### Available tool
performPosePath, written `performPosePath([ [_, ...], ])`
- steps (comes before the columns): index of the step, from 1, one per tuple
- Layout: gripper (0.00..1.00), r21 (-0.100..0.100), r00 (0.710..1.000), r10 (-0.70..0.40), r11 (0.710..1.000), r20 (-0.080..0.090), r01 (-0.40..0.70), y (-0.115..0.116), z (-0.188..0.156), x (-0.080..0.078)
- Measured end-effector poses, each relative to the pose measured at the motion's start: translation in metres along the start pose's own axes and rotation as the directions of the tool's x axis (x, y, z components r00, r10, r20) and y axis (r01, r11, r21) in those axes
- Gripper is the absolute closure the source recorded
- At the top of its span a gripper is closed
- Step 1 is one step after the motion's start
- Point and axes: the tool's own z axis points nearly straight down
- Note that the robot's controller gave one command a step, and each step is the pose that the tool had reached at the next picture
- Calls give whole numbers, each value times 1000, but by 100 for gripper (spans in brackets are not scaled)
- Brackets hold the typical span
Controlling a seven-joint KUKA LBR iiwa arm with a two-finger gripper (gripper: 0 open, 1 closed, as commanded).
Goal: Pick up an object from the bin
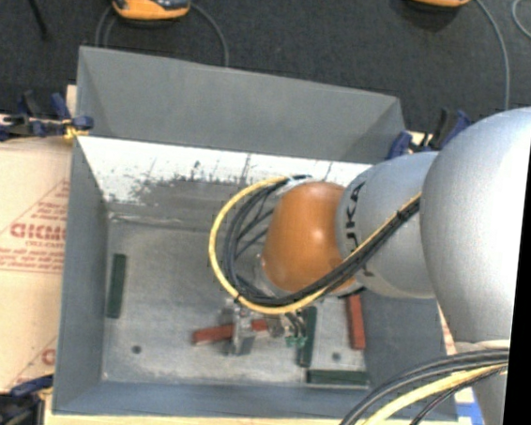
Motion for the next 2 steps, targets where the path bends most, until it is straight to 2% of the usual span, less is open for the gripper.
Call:
performPosePath([
  [2,100,0,1000,-3,1000,-5,3,0,-20,1],
])
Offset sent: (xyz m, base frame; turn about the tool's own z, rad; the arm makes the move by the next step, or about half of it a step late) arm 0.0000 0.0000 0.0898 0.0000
